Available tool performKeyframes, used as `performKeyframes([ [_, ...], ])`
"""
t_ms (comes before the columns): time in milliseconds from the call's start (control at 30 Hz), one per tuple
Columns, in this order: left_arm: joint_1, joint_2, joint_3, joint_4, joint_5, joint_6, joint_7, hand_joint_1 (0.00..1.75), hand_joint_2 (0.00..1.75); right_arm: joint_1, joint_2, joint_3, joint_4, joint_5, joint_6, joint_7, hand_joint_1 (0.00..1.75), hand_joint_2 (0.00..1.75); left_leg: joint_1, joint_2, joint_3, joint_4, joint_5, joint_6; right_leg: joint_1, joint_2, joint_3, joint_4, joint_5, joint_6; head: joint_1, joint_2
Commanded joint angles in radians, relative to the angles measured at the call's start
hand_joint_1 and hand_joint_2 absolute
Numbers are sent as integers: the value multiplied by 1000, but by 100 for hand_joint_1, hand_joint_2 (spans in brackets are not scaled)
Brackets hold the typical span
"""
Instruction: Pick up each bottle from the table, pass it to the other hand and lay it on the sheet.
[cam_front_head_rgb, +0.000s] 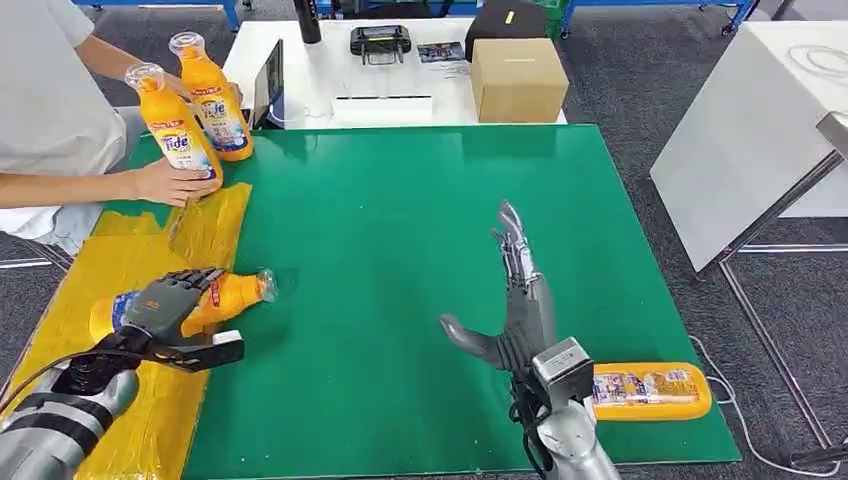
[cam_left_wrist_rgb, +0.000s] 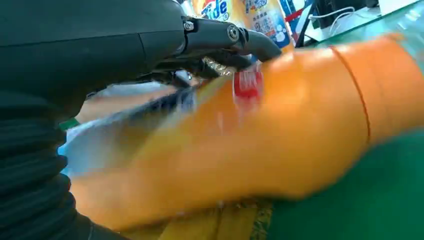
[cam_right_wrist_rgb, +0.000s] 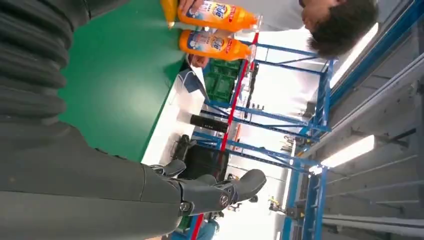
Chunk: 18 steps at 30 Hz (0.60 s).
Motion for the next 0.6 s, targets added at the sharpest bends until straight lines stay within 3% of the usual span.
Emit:
performKeyframes([
  [33, -26, -30, -53, 132, -8, 39, 8, 0, 175, -28, -10, 6, 52, 2, -3, 6, 0, 175, 1, 1, 3, -2, 1, 0, 1, 2, 3, -2, 1, -1, 0, 0],
  [67, 16, -44, -4, 73, 34, 125, -16, 0, 175, -24, -9, 3, 50, 2, -5, 6, 0, 175, 0, 1, 4, -2, 0, 0, 0, 2, 4, -1, 1, -1, 0, 0],
  [133, 57, -58, 26, 10, 53, 143, -27, 0, 175, -19, -10, 3, 48, 2, -7, 6, 0, 175, 0, 2, 6, -2, 0, 0, 0, 2, 5, -1, 1, -1, 0, 0],
  [200, 138, -107, 111, -124, 161, 241, -126, 0, 175, -12, -12, 4, 48, 2, -11, 6, 0, 175, 0, 1, 6, -2, 1, -1, 0, 2, 5, -2, 1, 0, 0, 0],
  [233, 157, -108, 116, -167, 160, 230, -121, 0, 175, -11, -12, 5, 49, 2, -12, 6, 0, 175, 0, 0, 6, -2, 1, -1, 0, 1, 4, -1, 0, 0, 0, 0],
  [300, 224, -160, 180, -306, 318, 247, -245, 0, 175, -5, -15, 5, 47, 3, -17, 5, 0, 175, 1, 0, 5, -1, 0, 0, 0, 1, 3, -1, 0, 0, 0, 0],
  [333, 243, -175, 187, -350, 330, 241, -255, 0, 175, -3, -16, 5, 45, 4, -18, 4, 0, 175, 1, 0, 5, -1, 0, 0, 1, 1, 4, -1, -1, 0, 0, 0],
  [367, 288, -211, 222, -458, 518, 182, -387, 0, 175, -3, -18, 6, 43, 5, -21, 3, 0, 175, 0, -1, 4, -1, 0, 0, 0, 0, 3, -1, -1, 0, 0, 0],
  [467, 340, -237, 231, -592, 557, 138, -386, 0, 175, -4, -21, 6, 40, 5, -25, 3, 0, 175, 2, 0, 4, 1, -3, 1, 1, 1, 6, -3, -2, 1, 0, 0],
  [600, 398, -267, 237, -756, 775, -4, -488, 0, 175, -5, -41, 14, 32, 107, -99, 7, 0, 175, -1, 2, -4, 1, 0, -1, -2, 2, -4, -1, 0, 0, 0, 0],
])
